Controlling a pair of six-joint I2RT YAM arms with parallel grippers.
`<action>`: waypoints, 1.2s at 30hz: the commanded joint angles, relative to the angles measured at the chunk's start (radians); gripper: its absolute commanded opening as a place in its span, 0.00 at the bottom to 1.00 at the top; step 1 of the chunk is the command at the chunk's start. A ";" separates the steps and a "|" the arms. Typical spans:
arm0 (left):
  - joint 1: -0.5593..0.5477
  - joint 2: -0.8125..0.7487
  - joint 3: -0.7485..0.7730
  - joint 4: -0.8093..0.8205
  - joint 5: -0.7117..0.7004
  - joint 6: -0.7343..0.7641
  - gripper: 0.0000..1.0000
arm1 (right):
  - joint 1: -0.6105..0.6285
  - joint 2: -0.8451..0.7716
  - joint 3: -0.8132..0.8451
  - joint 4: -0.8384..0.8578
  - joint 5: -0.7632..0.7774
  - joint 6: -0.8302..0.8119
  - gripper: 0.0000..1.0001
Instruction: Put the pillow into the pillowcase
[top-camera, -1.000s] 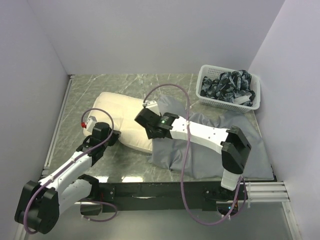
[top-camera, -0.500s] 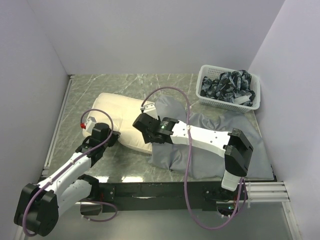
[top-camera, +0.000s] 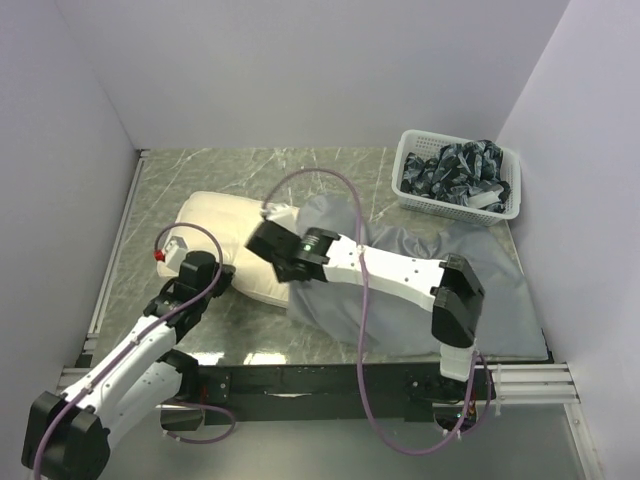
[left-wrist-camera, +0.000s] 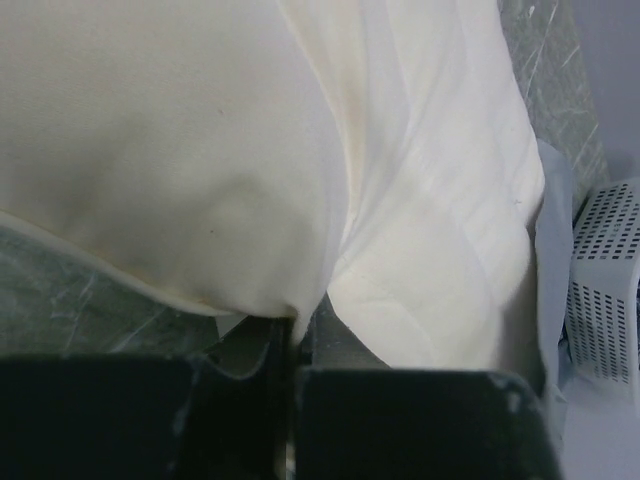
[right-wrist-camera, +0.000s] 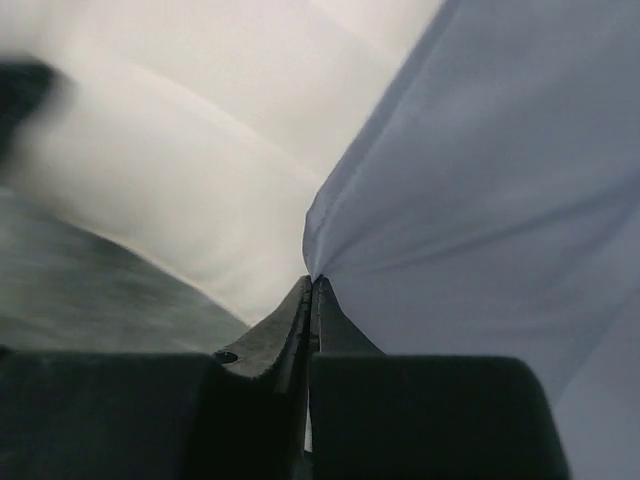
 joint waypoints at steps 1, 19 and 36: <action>-0.049 -0.082 0.093 0.011 -0.116 0.012 0.01 | 0.076 0.048 0.371 -0.048 0.003 -0.069 0.00; -0.233 -0.075 0.578 -0.249 -0.170 0.155 0.01 | -0.016 -0.047 0.553 -0.017 -0.111 -0.175 0.06; -0.238 -0.029 0.568 -0.407 -0.282 -0.146 0.01 | 0.030 -0.466 -0.127 0.334 -0.012 -0.342 0.78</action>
